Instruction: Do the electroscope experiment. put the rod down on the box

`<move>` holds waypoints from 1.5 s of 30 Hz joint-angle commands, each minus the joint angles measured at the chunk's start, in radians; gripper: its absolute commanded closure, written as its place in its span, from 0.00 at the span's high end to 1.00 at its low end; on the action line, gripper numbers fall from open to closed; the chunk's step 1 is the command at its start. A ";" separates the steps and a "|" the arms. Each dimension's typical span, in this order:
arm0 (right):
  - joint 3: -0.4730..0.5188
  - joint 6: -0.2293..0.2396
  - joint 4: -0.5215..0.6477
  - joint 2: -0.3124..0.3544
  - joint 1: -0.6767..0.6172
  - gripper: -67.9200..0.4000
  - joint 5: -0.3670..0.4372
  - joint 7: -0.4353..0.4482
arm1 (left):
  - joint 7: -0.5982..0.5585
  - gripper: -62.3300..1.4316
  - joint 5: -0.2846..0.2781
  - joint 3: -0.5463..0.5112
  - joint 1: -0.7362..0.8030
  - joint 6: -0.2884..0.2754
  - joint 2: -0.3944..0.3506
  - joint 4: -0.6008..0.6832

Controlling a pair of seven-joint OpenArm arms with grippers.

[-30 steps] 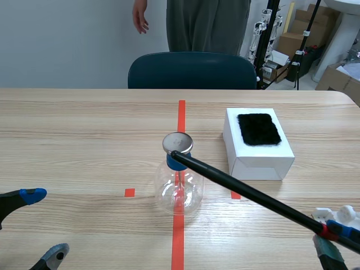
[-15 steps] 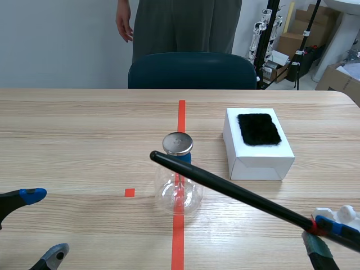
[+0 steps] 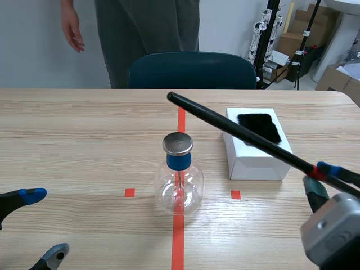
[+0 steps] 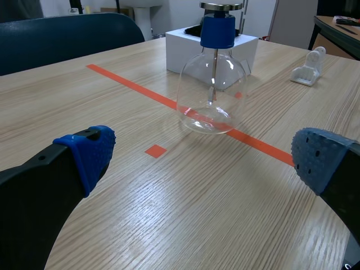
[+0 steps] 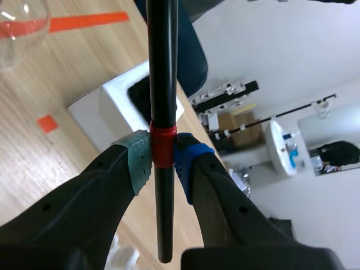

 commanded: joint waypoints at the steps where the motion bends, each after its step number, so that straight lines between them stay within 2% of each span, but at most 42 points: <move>1: 0.007 -0.014 0.017 0.002 0.016 0.04 0.007 -0.015 | -0.014 1.00 -0.010 0.000 -0.003 -0.002 -0.003 0.014; 4: 0.007 0.026 0.017 0.002 0.026 0.04 0.056 -0.015 | -0.014 1.00 -0.010 0.000 -0.003 -0.002 -0.003 0.014; 6: 0.007 0.026 0.017 0.002 0.026 0.04 0.133 -0.019 | -0.014 1.00 -0.010 0.000 -0.003 -0.002 -0.003 0.014; 9: 0.007 -0.013 0.017 0.002 0.026 0.04 0.289 -0.023 | -0.014 1.00 -0.010 0.000 -0.003 -0.002 -0.003 0.014; 12: 0.007 -0.047 0.020 0.002 0.027 0.04 0.393 -0.050 | -0.014 1.00 -0.010 0.000 -0.003 -0.002 -0.003 0.014; 15: 0.009 -0.072 0.039 0.002 0.055 0.04 0.473 -0.171 | -0.014 1.00 -0.010 0.000 -0.003 -0.002 -0.003 0.014; 19: 0.027 -0.072 0.057 0.002 0.135 0.04 0.571 -0.351 | -0.014 1.00 -0.010 0.000 -0.003 -0.002 -0.003 0.014; 25: 0.077 -0.069 0.070 0.003 0.267 0.04 0.660 -0.585 | -0.014 1.00 -0.010 0.000 -0.003 -0.002 -0.003 0.014; 27: 0.092 -0.041 0.069 0.003 0.314 0.04 0.660 -0.661 | -0.014 1.00 -0.010 0.000 -0.003 -0.002 -0.003 0.014; 31: 0.113 0.066 0.069 0.003 0.412 0.04 0.666 -0.844 | -0.014 1.00 -0.010 0.000 -0.003 -0.002 -0.003 0.014; 35: 0.119 0.116 0.064 0.010 0.518 0.04 0.703 -1.043 | -0.014 1.00 -0.010 0.000 -0.003 -0.002 -0.003 0.014; 38: 0.119 0.122 0.036 0.039 0.592 0.04 0.752 -1.127 | -0.014 1.00 -0.010 0.000 -0.003 -0.002 -0.003 0.014; 41: 0.119 0.122 -0.009 0.055 0.646 0.04 0.784 -1.173 | -0.014 1.00 -0.010 0.000 -0.003 -0.002 -0.003 0.014; 45: 0.119 0.122 -0.082 0.055 0.708 0.04 0.843 -1.178 | -0.014 1.00 -0.010 0.000 -0.003 -0.002 -0.003 0.014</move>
